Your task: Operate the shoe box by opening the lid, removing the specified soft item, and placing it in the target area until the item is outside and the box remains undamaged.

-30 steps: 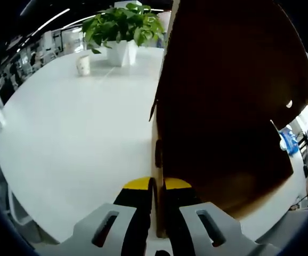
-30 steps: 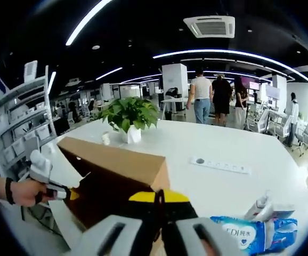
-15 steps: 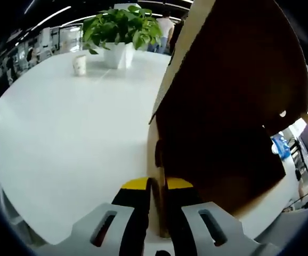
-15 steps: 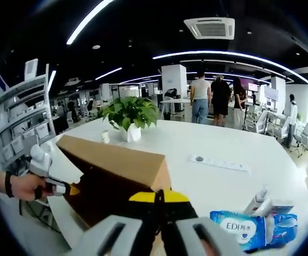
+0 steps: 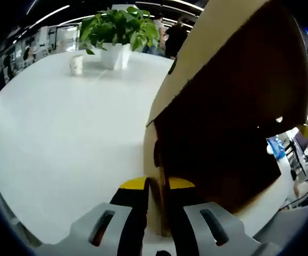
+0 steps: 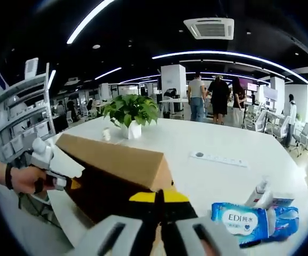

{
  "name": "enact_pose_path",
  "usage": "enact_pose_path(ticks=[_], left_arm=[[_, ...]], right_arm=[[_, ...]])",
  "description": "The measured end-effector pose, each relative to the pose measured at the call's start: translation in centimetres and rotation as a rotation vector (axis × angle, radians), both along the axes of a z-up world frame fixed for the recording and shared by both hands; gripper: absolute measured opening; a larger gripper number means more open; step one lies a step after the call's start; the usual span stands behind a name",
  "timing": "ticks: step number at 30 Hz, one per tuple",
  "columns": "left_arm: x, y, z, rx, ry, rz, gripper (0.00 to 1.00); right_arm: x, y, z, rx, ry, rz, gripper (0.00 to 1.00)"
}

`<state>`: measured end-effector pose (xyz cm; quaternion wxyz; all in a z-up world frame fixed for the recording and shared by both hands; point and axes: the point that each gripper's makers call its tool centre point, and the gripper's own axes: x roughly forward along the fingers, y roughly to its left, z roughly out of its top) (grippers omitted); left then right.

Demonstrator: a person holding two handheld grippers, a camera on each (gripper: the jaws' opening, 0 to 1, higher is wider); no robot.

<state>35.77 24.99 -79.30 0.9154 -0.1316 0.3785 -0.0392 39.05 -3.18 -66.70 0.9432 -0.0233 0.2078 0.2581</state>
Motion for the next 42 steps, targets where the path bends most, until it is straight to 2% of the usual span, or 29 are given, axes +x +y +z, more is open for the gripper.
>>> enact_pose_path(ticks=[6,10,21,26,42], left_arm=[[-0.2,-0.1,0.0,-0.002,-0.005,-0.028,0.12],[-0.4,-0.3,0.2,-0.048,0.004,-0.046,0.14],[-0.4,0.1,1.7,-0.002,-0.034,-0.108,0.11],[-0.6,0.7,2.3,0.028,-0.071,-0.099,0.10],[-1.8,1.2,4.0,0.014,-0.150,-0.099,0.04]], right_arm=[[0.1,-0.2,-0.4,0.007,0.000,-0.008,0.00],[-0.3,-0.3,-0.8,0.004,0.001,-0.015,0.00],[-1.6,-0.3,-2.2,0.032,0.041,-0.017,0.00],[-2.0,-0.2,-2.7,0.040,0.063,-0.013,0.00],[-2.7,-0.7,-5.0,0.060,0.130,-0.012,0.00]])
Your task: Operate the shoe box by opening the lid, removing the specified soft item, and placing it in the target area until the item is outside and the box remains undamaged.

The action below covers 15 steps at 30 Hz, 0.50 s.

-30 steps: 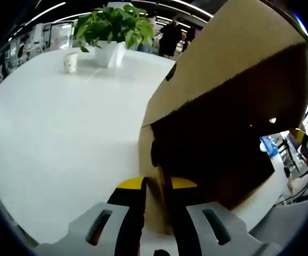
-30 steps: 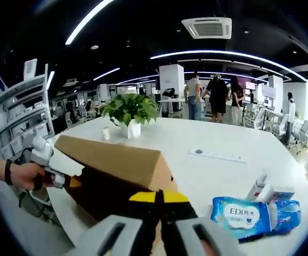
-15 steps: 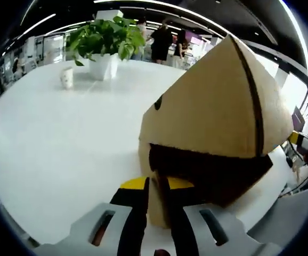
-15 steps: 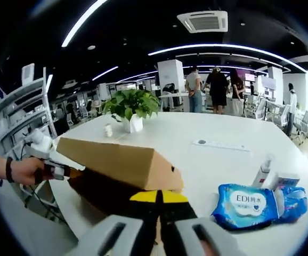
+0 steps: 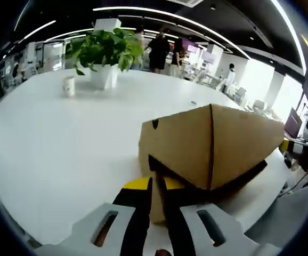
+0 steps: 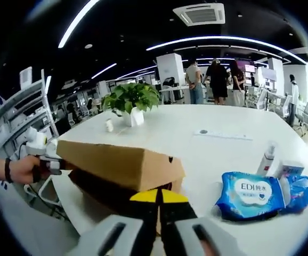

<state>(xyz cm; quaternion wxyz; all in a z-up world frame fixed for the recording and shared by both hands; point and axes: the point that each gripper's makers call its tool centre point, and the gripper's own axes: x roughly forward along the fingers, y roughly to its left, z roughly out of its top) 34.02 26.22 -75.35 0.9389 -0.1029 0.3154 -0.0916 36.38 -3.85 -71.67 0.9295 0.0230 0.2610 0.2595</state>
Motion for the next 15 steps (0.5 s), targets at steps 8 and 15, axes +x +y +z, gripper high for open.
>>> enact_pose_path(ticks=[8,15], left_arm=[[-0.4,0.5,0.0,0.000,-0.010,0.000,0.02],[-1.0,0.8,-0.2,-0.003,-0.006,0.003,0.01]], right_arm=[[0.0,0.2,-0.4,0.001,0.011,0.021,0.00],[-0.4,0.2,-0.9,0.002,0.029,0.028,0.00]])
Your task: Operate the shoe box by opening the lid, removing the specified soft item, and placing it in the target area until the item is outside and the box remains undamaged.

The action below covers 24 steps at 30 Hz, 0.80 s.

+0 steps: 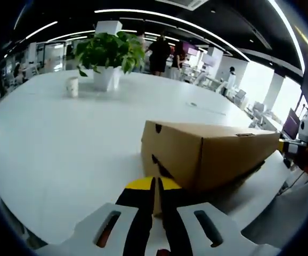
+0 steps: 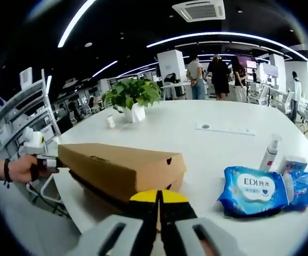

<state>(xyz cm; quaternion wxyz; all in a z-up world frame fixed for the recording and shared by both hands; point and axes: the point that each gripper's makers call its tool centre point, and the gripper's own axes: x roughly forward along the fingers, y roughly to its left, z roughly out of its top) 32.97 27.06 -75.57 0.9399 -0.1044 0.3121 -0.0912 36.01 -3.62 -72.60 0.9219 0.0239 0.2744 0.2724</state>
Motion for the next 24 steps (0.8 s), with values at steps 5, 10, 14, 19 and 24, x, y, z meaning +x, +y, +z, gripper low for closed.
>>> enact_pose_path(ticks=[5,10,14,19,24], left_arm=[[-0.5,0.2,-0.2,0.000,0.003,0.000,0.01],[-0.7,0.2,0.0,-0.008,-0.004,0.000,0.00],[-0.5,0.2,0.0,-0.009,-0.008,-0.002,0.00],[-0.5,0.1,0.1,-0.013,-0.013,0.000,0.00],[-0.5,0.1,0.1,-0.017,-0.016,0.001,0.00]], right_arm=[[-0.4,0.2,-0.4,0.002,0.011,0.008,0.00],[-0.6,0.6,-0.8,-0.001,0.021,0.016,0.00],[-0.7,0.6,-0.9,-0.004,0.024,0.019,0.00],[-0.7,0.7,-1.1,-0.004,0.029,0.022,0.00],[-0.7,0.7,-1.3,-0.003,0.033,0.021,0.00]])
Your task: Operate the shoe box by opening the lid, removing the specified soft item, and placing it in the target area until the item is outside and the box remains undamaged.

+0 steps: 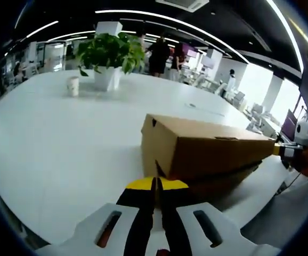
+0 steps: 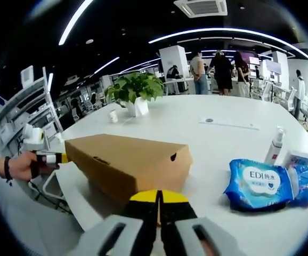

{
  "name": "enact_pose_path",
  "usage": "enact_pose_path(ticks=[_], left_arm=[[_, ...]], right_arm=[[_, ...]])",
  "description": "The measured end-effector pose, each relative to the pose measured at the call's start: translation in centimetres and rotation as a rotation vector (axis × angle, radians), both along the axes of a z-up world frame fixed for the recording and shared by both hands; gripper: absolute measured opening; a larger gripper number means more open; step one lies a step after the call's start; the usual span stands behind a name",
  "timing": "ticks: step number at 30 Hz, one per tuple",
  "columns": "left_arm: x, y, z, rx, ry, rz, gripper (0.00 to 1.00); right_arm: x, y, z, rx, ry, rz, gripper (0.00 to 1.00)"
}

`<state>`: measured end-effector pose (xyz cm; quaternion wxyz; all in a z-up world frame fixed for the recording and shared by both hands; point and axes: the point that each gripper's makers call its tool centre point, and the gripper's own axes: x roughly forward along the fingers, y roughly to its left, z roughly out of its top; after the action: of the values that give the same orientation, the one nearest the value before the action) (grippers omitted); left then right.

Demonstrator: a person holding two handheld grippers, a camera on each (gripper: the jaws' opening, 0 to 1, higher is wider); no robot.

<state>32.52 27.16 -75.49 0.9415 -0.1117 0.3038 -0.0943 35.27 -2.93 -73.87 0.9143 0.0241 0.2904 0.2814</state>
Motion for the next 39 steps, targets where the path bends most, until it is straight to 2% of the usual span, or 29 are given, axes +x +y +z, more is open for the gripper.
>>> enact_pose_path(ticks=[20,27,31,35,39], left_arm=[[-0.6,0.0,0.0,-0.007,-0.005,0.003,0.01],[-0.7,0.4,0.4,-0.017,-0.012,0.020,0.01],[-0.4,1.2,1.6,-0.025,-0.032,0.047,0.07],[0.6,1.4,2.7,-0.050,-0.047,0.053,0.13],[1.4,0.9,2.9,-0.091,-0.044,0.051,0.20]], right_arm=[[-0.8,0.6,-1.4,0.003,0.029,0.010,0.00],[-0.6,0.3,-0.8,0.021,0.027,0.000,0.00],[-0.2,0.3,0.3,0.055,0.020,-0.014,0.00],[0.2,0.8,1.2,0.116,0.035,-0.034,0.10],[0.4,1.7,1.0,0.142,0.060,-0.028,0.15]])
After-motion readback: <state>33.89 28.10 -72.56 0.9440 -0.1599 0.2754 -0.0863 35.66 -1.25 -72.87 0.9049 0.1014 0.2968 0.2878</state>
